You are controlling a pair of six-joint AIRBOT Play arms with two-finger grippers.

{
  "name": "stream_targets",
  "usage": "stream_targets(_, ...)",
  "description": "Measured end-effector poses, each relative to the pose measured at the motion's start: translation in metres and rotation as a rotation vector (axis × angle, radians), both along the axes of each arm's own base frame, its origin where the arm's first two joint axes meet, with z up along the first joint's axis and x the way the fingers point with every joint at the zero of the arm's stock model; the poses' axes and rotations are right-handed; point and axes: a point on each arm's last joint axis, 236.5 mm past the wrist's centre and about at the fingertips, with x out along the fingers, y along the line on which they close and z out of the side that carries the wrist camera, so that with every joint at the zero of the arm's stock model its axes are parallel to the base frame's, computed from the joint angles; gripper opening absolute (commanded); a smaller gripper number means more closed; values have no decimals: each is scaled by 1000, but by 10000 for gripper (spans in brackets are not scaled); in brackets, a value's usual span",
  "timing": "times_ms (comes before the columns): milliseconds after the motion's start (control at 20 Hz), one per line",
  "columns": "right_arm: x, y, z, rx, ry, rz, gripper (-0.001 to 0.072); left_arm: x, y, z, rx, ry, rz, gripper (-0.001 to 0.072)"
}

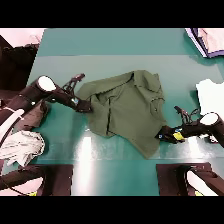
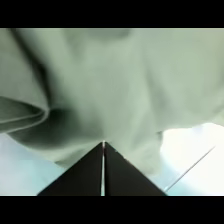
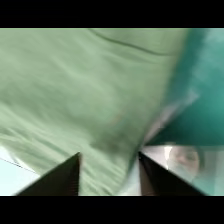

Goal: Fold the shirts.

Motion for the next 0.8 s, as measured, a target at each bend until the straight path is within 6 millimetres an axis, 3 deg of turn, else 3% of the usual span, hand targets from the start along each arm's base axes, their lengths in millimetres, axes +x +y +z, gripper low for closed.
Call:
stream_targets(200, 5, 12, 2, -18, -74, 53, 21, 2, 12, 52, 58, -92, -45, 21)
stream_targets(400, 28, 12, 36, -22, -227, 42, 21, 7, 27, 97, 121, -184, -58, 24)
stream_targets(450, 35, 7, 47, -25, -261, 21, 21, 10, 28, 102, 127, -203, -56, 149)
stream_targets(500, 39, 3, 55, -26, -284, 4, 21, 13, 29, 103, 135, -215, -52, 415)
stream_targets(550, 41, -2, 62, -27, -300, -15, 21, 17, 29, 101, 135, -217, -47, 451)
stream_targets(650, 44, -12, 72, -32, -319, -54, 21, 20, 24, 85, 120, -185, -33, 454)
stream_targets(800, 43, -21, 78, -33, -319, -87, 20, 8, 20, 40, 106, -71, -16, 455)
